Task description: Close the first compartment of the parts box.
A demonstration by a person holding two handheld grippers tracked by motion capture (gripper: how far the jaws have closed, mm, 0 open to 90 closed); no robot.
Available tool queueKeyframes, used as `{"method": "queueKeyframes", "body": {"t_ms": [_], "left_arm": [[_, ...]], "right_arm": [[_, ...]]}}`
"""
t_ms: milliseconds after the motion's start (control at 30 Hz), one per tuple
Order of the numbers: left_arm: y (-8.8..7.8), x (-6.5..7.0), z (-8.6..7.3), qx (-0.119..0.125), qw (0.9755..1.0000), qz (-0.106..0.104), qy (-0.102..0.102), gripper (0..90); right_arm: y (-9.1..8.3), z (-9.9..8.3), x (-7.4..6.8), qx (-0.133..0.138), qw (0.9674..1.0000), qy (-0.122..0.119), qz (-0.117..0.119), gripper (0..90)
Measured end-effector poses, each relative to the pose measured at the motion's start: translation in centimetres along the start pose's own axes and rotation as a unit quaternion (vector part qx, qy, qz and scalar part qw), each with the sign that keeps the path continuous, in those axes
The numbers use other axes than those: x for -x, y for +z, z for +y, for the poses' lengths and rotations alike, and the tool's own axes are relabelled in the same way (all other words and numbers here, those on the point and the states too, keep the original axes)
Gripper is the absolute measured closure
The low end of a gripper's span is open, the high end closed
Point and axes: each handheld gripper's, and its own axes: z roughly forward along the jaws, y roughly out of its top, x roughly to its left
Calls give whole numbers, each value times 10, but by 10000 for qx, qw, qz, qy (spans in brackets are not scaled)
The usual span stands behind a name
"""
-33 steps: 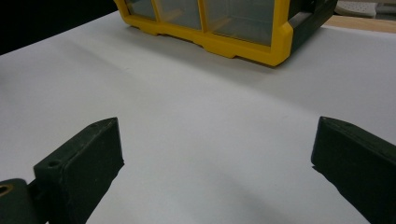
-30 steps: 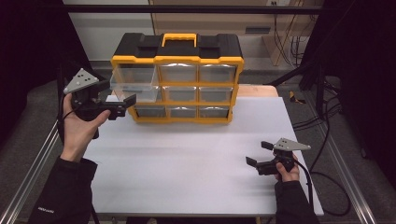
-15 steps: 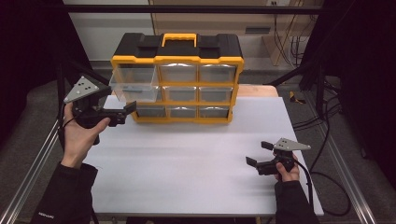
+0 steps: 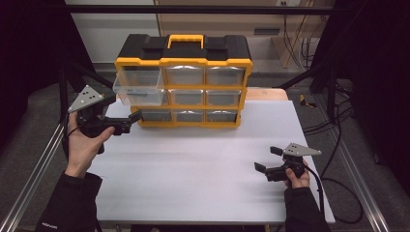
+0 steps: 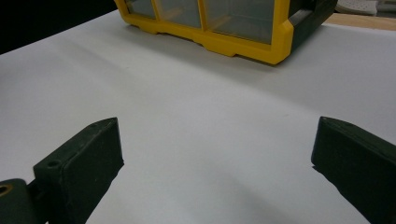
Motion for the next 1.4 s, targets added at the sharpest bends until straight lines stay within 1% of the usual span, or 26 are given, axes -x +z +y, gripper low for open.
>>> {"method": "queueKeyframes", "body": {"t_ms": [133,200,333,400,567,667,733,933,1100,1167,1300,1400], "left_arm": [[1,0,-3,-43,10000,34,16,1],[2,-1,-4,-84,10000,16,4,16],[3,-1,-8,-157,9999,54,22,66],[3,-2,-10,-167,9999,35,14,96],[3,-3,-11,-219,9997,37,53,207],[4,-3,-12,-237,9997,61,49,274],[5,-3,-13,-266,9996,41,40,317],[8,-3,-14,-304,9995,59,94,458],[9,-3,-14,-308,9993,101,170,595],[10,-4,-15,-296,9993,138,196,628],[14,-7,-17,-314,9994,88,131,692],[16,-9,-18,-321,9994,109,107,725]], "right_arm": [[0,0,0,6,10000,4,-5,22],[0,0,0,-6,10000,2,1,22],[0,0,0,-6,10000,-6,0,23],[0,0,0,-10,10000,-4,-2,22],[1,0,0,-5,10000,-5,2,22],[1,-1,0,-35,10000,4,1,23],[1,-1,0,-38,10000,-1,2,23],[1,-1,0,-18,10000,16,-6,23],[1,-1,1,-20,10000,21,0,23],[1,-1,1,-32,10000,23,7,23],[2,-2,1,-35,10000,19,8,23],[1,-2,1,-24,10000,31,7,24]]}}
